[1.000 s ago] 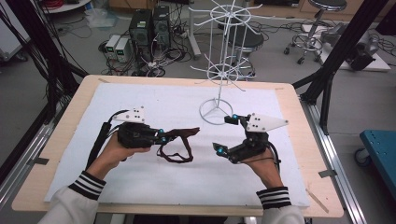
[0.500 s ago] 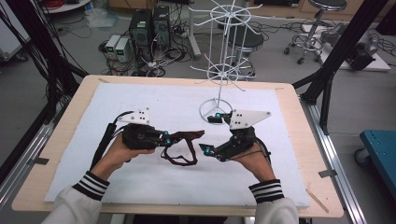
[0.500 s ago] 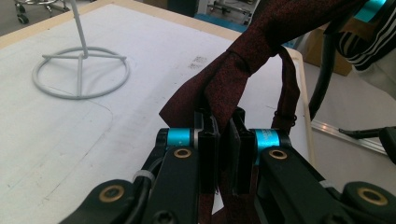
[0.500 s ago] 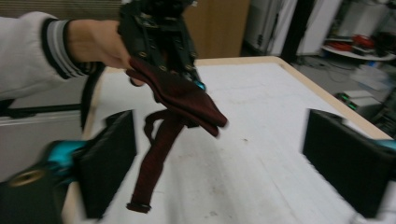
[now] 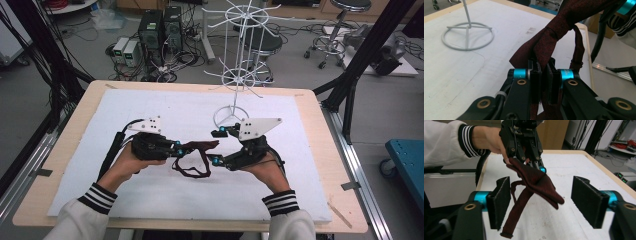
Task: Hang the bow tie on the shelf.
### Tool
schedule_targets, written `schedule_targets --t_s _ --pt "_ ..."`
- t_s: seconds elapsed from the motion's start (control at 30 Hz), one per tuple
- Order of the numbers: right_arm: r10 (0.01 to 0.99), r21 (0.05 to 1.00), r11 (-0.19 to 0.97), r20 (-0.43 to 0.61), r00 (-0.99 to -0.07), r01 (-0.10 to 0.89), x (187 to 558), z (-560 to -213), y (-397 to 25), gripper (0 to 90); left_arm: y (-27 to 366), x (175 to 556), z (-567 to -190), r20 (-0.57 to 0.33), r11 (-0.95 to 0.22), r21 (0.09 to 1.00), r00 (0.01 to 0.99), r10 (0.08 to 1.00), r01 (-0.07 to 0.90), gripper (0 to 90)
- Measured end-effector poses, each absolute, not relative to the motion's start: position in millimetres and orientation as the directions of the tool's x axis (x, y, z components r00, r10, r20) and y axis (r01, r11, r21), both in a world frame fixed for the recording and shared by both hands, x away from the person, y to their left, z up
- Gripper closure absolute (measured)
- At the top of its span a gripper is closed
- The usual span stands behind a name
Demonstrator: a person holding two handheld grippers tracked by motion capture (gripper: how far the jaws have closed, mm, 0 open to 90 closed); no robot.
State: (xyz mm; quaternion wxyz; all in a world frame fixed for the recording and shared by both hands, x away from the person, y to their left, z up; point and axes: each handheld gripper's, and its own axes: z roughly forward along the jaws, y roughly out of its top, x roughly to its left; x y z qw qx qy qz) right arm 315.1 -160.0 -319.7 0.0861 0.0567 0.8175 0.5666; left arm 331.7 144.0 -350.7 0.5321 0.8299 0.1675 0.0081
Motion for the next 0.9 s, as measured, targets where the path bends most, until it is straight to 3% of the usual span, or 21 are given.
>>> schedule_targets --t_s 0.1,0.2,0.27,0.37,0.67,0.73,0.77,0.8,0.83,0.87,0.9 --pt "0.184 0.936 0.352 -0.086 -0.979 -0.016 315.5 -319.1 -158.7 42.1 143.6 332.0 -350.8 -0.162 -0.382 0.885 0.945 0.284 0.266 84.2" --pt "0.174 0.927 0.374 -0.116 -0.978 -0.043 314.9 -318.3 -156.4 62.1 143.2 331.9 -350.6 -0.165 -0.375 0.888 0.945 0.283 0.268 84.1" --pt "0.175 0.921 0.387 -0.129 -0.976 -0.052 313.9 -318.2 -155.7 67.0 143.9 332.1 -350.1 -0.165 -0.375 0.887 0.944 0.287 0.269 84.2" --pt "0.170 0.913 0.397 -0.176 -0.970 -0.096 310.4 -316.9 -153.7 82.8 144.9 331.9 -349.4 -0.170 -0.368 0.889 0.944 0.284 0.271 84.0" --pt "0.172 0.915 0.389 -0.184 -0.968 -0.105 312.1 -317.3 -152.5 83.7 147.0 333.1 -349.4 -0.172 -0.371 0.888 0.944 0.283 0.273 80.4" --pt "0.184 0.917 0.390 -0.169 -0.968 -0.086 311.8 -317.2 -153.9 83.7 148.1 334.0 -349.2 -0.176 -0.366 0.890 0.945 0.276 0.273 69.4" --pt "0.184 0.917 0.390 -0.169 -0.968 -0.086 311.8 -317.2 -153.9 83.7 148.0 333.8 -349.2 -0.178 -0.359 0.892 0.944 0.279 0.274 69.4" --pt "0.189 0.917 0.388 -0.176 -0.966 -0.091 312.8 -316.9 -154.8 83.7 147.8 333.9 -349.1 -0.173 -0.350 0.896 0.941 0.290 0.273 48.6" --pt "0.197 0.917 0.389 -0.175 -0.965 -0.087 312.4 -316.9 -155.1 83.7 148.1 334.3 -349.1 -0.171 -0.349 0.897 0.941 0.293 0.272 37.1" --pt "0.197 0.917 0.389 -0.175 -0.965 -0.087 312.4 -316.9 -155.1 83.7 148.7 335.2 -349.3 -0.168 -0.351 0.896 0.939 0.299 0.272 37.1" --pt "0.197 0.917 0.391 -0.171 -0.965 -0.083 312.1 -316.9 -155.5 83.7 149.6 336.9 -349.9 -0.169 -0.349 0.895 0.936 0.307 0.276 23.7"
